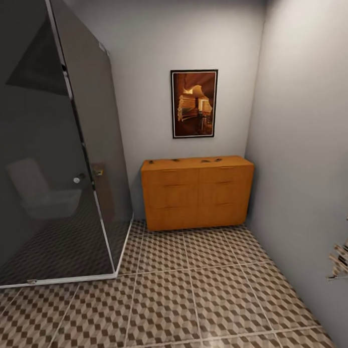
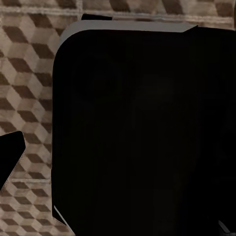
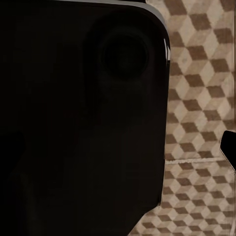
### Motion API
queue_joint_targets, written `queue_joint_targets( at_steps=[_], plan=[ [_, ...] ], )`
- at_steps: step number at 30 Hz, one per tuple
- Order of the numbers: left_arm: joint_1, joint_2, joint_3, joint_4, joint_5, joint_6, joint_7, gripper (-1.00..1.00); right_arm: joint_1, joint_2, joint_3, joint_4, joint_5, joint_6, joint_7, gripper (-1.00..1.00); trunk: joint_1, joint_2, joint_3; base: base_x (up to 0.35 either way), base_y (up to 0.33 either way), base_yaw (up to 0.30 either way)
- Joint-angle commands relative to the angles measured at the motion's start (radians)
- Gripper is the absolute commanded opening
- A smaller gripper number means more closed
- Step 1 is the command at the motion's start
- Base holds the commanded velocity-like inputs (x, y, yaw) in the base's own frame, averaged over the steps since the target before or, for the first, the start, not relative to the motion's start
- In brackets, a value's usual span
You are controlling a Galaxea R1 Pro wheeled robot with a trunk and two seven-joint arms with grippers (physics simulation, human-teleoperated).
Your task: Take the four mousetraps from the cabinet in the bathroom and place them on the bathroom floor. Make sure all four end up on the same floor surface, and ensure that at least two of them are either under or directly next to the same bathroom sink.
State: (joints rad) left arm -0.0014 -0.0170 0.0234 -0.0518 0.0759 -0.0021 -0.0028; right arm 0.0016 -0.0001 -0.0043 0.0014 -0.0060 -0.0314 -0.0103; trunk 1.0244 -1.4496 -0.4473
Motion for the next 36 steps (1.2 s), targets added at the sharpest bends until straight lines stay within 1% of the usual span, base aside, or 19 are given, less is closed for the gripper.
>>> queue_joint_targets(
  at_steps=[1, 24, 36],
  plan=[
    [0.0, 0.0, 0.002, 0.0, 0.008, 0.0, 0.0, 1.0, 0.0, 0.0, 0.0, 0.0, 0.0, -0.003, -0.001, 1.0, 0.001, 0.0, -0.001, 0.322, 0.0, 0.0],
    [0.0, -0.002, 0.002, 0.0, 0.01, 0.006, 0.006, 1.0, 0.0, 0.0, -0.002, 0.0, -0.006, -0.003, -0.002, 1.0, 0.001, 0.0, -0.001, 0.322, -0.001, 0.0],
    [0.0, -0.002, 0.002, 0.0, 0.011, 0.006, 0.007, 1.0, 0.0, -0.001, -0.002, 0.0, -0.006, -0.002, -0.002, 1.0, 0.001, 0.0, -0.001, 0.322, -0.062, 0.0]
  ],
)
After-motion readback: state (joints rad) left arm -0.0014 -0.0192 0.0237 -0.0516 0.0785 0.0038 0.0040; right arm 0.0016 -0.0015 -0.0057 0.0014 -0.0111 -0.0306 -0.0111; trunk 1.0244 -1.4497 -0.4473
